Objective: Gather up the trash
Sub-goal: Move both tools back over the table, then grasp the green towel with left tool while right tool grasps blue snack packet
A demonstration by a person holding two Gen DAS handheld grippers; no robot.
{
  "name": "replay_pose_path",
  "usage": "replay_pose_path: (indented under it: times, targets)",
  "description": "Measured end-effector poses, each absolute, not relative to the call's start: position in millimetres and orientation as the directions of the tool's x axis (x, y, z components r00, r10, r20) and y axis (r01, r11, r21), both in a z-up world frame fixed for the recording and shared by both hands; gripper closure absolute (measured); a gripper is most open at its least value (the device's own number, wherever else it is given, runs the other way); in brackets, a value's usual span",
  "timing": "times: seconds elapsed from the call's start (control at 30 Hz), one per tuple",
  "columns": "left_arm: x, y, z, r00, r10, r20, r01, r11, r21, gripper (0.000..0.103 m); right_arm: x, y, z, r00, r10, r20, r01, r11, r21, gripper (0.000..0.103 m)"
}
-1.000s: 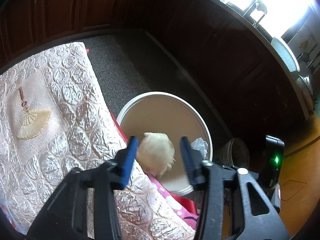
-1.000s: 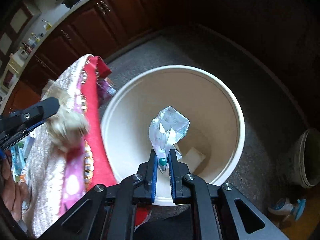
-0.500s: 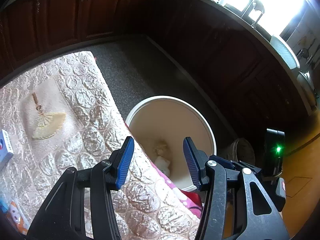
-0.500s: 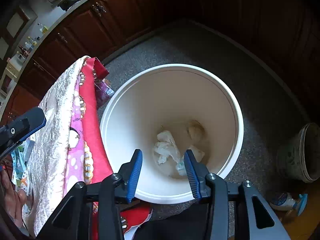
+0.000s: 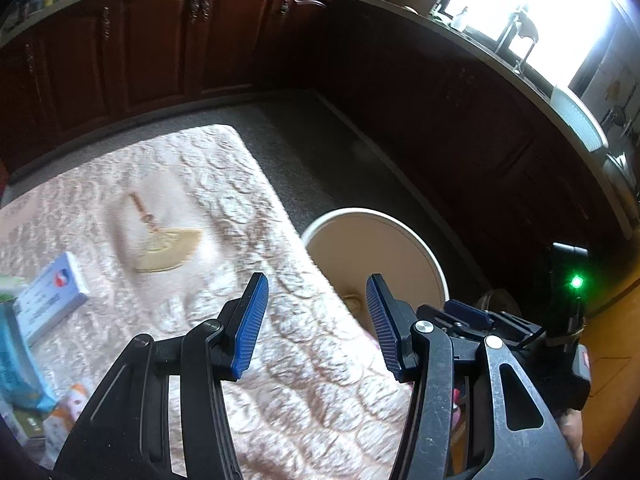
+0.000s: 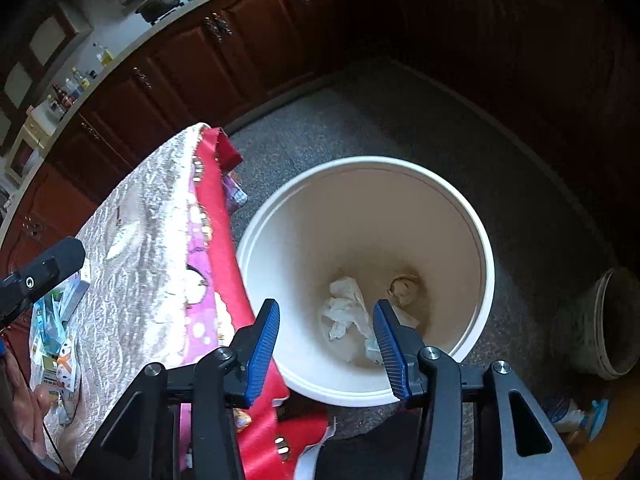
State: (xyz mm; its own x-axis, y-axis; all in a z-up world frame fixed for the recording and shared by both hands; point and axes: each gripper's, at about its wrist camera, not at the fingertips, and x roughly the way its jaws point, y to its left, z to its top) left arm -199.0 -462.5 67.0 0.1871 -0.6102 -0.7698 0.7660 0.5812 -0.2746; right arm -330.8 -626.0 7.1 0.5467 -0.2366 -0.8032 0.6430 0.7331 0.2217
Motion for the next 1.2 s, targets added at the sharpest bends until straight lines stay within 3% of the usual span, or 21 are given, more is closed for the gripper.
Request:
replay_pose_path:
  times: [0.3, 0.43, 0.67, 1.07, 1.2]
  targets:
    - [-185, -410, 82, 0.255, -0.599, -0.759, 0.726, 0.637, -0.259, 0.052, -312, -591, 36, 0.6, -0.216, -0.771, 0.577, 0.784, 0.229, 0.05]
    - [-179, -383, 92, 0.266, -0.606, -0.75, 0.705, 0.653, -0.277, 0.046, -296, -568, 50, 0.627, -0.2, -0.753, 0.529, 0.819, 0.223, 0.048]
    - [-163, -325, 102, 0.305, -0.58, -0.755, 0.667, 0.696, -0.266, 0.044, -266, -520, 64, 0.662, -0.128, -0.738, 0.412, 0.885, 0.216, 0.042]
    - [-96, -161, 84, 0.453, -0.39, -0.802, 0.442, 0.879, -0.178, 0.044, -195, -426, 51, 0.644, 0.087, -0.76, 0.165, 0.954, 0.249, 0.041]
    - [-69, -120, 69, 0.46, -0.354, -0.814, 0.366, 0.911, -0.189, 0.038, -163, -395, 42, 0.625, 0.185, -0.758, 0.073, 0.953, 0.294, 0.04]
